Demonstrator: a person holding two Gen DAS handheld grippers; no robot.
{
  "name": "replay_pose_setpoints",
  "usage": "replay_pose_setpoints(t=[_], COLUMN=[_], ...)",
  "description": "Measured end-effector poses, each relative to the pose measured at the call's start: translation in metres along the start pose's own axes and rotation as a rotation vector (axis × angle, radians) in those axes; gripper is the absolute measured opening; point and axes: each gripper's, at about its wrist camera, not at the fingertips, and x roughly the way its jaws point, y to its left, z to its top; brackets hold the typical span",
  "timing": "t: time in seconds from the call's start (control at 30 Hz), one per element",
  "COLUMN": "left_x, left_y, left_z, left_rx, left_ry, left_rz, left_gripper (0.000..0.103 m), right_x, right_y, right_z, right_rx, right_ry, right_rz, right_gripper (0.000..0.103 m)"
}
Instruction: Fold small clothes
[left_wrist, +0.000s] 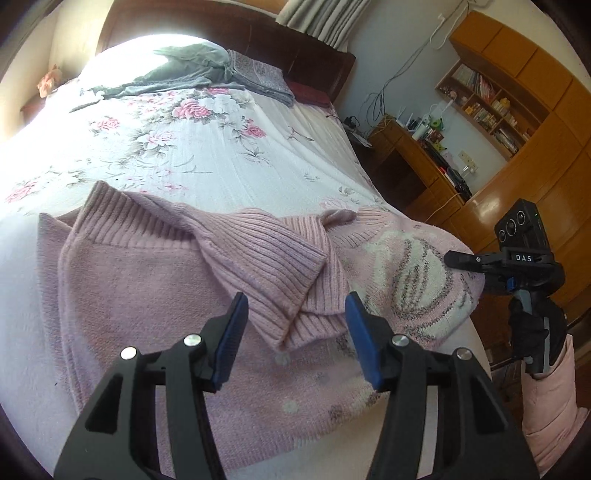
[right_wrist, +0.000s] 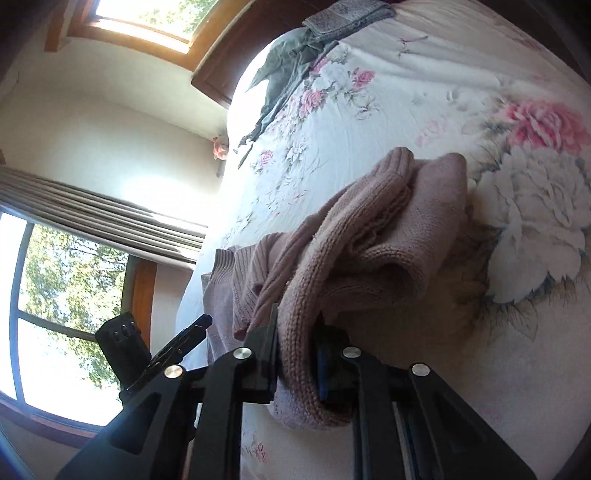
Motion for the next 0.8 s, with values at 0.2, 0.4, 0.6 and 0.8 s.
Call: replay_pose_setpoints(t=[0.2,0.4,0.6,0.8], left_x=[-0.038,-0.061,-0.064,-0.043], left_y=[0.049,0.084,0.098,0.087], left_z=[-0.009,-0.019,-0.018,-0.006], left_rx=[-0.137,-0.228,-0.283,-0.263], left_ry=[-0.064,-0.097,-0.102,-0.066], left_rz=[0.001,-0.022,-0.078,-0.139], left_gripper=[0.055,0.055,0.055,0.056], right_x=[0.066,0.146,0.193,0.192], right_y=[0.113,0.165,0.152,0.147], right_z=[0.009,-0.031,-0.061,-0.073], right_rx=[-0.259,-0.453,-0.484,-0.449], right_ry=[0.111,0.243,0.33,0.315], right_rz=[-0.049,-0.156,-0.214,-0.072], right_gripper=[0.016,0.016,0.023,0.051])
